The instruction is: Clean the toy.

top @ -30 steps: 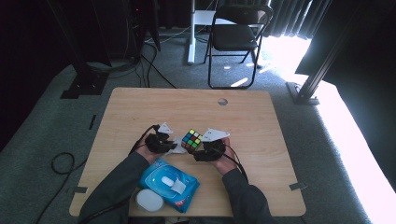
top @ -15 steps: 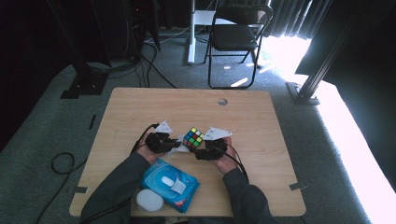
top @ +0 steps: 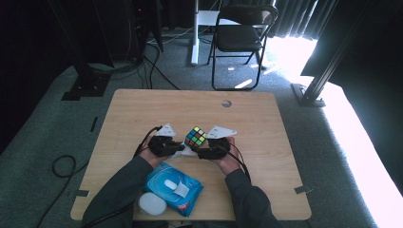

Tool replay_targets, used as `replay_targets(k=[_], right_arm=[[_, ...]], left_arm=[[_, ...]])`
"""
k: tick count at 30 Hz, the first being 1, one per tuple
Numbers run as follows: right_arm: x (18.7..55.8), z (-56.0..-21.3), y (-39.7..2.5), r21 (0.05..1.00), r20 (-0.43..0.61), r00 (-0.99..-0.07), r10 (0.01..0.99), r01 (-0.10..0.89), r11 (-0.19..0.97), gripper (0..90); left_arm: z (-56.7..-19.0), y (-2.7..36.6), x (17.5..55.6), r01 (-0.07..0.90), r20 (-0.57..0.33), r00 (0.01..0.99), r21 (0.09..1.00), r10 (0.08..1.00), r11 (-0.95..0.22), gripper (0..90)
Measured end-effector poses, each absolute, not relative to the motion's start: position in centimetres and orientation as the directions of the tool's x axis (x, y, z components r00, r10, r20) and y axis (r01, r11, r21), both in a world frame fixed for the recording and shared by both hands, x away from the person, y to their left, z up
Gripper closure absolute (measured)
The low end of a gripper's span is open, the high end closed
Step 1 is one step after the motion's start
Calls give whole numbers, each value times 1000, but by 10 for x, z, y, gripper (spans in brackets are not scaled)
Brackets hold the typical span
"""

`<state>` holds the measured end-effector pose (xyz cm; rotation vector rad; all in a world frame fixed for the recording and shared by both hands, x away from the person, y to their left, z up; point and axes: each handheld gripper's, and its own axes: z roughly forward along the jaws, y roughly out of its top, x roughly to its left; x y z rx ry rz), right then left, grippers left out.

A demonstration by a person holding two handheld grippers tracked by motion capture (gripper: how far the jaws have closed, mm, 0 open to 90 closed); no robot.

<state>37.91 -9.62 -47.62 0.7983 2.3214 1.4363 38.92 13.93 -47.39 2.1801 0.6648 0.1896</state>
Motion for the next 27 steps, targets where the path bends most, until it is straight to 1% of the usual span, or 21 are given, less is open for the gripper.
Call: replay_targets(k=[5,12,20,27], right_arm=[[382,-473,-94,891,55,-802,595,308,332,342],[384,-469,-90,894,54,-802,595,305,329,342],[386,-465,-86,900,61,-802,594,302,316,342],[386,-467,-85,898,65,-800,596,308,315,342]], left_arm=[[-472,136,386,377,-81,860,766,503,-521,847],[-471,130,381,347,-66,877,772,477,-532,847],[-469,120,374,307,-45,902,765,429,-566,846],[-470,121,375,313,-40,896,762,442,-567,845]])
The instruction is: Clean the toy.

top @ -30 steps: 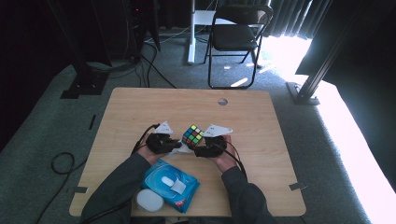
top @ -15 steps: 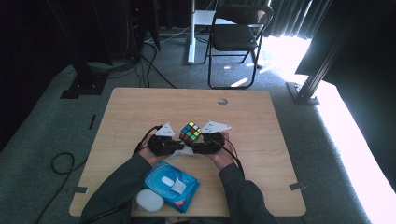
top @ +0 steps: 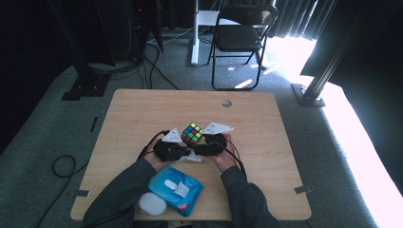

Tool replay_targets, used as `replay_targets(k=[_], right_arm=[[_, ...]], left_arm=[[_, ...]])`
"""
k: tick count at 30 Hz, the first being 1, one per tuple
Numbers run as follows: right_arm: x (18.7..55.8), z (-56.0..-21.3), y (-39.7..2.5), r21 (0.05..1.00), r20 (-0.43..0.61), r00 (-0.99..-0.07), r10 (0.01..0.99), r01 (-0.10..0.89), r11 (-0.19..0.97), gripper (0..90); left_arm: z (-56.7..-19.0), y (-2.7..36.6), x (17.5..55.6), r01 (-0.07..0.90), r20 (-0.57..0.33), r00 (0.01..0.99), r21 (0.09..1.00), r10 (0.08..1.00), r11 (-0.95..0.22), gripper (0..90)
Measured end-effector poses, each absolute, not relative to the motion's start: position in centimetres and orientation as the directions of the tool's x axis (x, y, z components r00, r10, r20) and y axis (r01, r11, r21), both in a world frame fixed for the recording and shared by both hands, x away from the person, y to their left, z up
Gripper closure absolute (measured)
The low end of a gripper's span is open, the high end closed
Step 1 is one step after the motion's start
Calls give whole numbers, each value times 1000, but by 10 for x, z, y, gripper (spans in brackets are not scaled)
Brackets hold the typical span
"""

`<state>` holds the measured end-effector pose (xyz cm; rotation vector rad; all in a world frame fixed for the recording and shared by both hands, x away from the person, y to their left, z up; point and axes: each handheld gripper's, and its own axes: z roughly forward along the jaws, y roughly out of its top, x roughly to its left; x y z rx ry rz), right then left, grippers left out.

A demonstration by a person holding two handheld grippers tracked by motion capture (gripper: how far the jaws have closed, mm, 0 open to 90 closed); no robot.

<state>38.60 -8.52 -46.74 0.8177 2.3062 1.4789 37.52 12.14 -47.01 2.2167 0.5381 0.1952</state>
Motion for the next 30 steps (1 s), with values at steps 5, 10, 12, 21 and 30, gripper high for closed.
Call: replay_targets(k=[5,10,12,21,30], right_arm=[[385,-469,-87,897,71,-799,597,312,311,341],[384,-471,-88,896,76,-802,592,316,313,341],[383,-471,-88,896,81,-803,591,319,310,342],[383,-472,-88,895,88,-801,592,324,306,342],[383,-471,-86,899,90,-798,596,323,296,342]], left_arm=[[-471,125,379,338,-41,877,763,480,-552,847],[-471,134,385,360,-42,854,767,519,-531,847],[-470,140,388,374,-50,841,774,539,-511,848],[-465,155,395,397,-60,808,791,586,-466,849],[-466,157,396,403,-64,803,792,593,-459,849]])
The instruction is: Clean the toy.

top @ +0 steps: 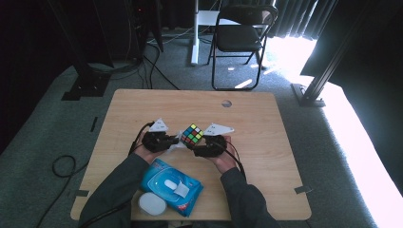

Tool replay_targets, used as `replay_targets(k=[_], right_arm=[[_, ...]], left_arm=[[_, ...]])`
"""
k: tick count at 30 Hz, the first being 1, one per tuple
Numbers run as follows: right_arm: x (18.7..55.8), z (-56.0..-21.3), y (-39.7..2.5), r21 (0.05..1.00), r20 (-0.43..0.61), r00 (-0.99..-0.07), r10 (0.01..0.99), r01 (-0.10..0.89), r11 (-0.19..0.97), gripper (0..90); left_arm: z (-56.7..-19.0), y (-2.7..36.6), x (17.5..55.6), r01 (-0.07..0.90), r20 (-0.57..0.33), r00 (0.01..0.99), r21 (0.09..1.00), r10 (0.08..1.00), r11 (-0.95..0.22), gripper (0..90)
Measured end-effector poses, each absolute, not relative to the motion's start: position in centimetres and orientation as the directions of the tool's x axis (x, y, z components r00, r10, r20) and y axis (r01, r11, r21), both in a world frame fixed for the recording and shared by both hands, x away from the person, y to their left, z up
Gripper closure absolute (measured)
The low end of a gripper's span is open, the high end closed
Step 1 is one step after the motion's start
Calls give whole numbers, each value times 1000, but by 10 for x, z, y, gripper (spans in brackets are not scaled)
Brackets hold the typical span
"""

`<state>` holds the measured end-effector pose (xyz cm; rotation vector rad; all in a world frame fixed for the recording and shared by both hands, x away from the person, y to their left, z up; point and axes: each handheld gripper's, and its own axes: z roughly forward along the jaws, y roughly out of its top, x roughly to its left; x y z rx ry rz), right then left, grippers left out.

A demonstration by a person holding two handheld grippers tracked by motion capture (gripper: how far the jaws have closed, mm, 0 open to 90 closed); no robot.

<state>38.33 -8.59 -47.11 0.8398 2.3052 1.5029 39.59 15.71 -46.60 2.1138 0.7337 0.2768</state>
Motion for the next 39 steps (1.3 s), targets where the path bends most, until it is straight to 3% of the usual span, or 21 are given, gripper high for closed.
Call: replay_targets(k=[23,39], right_arm=[[391,-464,-71,902,118,-793,597,336,269,342],[389,-467,-81,899,131,-789,600,350,264,341]], left_arm=[[-471,137,387,349,-75,872,789,484,-506,847],[-466,183,402,424,-175,773,858,610,-291,847]])
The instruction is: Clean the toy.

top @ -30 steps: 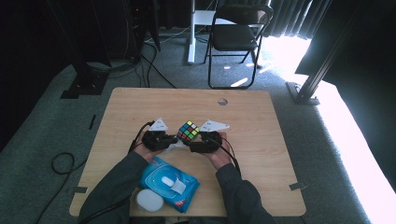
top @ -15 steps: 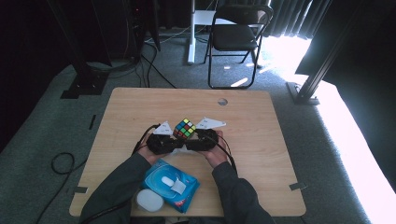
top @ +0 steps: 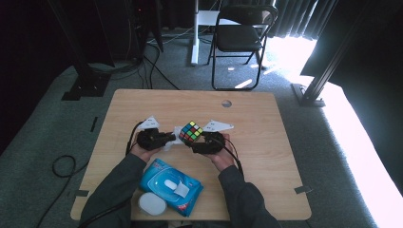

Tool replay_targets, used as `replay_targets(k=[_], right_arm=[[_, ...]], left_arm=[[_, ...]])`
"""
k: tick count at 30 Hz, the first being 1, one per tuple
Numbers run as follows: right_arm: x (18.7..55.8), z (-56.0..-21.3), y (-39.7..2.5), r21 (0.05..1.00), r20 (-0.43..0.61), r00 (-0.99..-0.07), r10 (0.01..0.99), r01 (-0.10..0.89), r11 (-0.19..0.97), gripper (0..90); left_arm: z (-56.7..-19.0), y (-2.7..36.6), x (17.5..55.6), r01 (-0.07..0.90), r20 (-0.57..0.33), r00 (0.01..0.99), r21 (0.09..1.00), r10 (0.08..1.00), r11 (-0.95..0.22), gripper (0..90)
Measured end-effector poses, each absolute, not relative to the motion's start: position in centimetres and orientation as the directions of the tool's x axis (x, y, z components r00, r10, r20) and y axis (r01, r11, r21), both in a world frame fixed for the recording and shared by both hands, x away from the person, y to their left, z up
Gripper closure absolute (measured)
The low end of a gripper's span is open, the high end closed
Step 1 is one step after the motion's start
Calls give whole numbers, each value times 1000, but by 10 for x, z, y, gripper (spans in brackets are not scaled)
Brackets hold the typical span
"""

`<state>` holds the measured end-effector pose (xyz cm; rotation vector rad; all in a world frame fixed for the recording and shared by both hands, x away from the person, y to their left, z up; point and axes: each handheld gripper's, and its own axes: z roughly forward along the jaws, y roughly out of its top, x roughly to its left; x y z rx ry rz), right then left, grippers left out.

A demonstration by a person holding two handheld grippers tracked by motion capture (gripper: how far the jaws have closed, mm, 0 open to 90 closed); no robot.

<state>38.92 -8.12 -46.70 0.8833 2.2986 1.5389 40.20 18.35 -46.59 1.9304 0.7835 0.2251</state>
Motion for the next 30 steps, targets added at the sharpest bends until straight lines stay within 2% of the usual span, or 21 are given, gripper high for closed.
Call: replay_targets(k=[14,30], right_arm=[[391,-479,-74,883,93,-758,646,362,297,341],[406,-506,-67,820,53,-651,758,461,339,341]], left_arm=[[-471,184,396,422,-111,763,832,637,-359,846],[-484,185,393,450,-107,740,813,664,-369,844]])
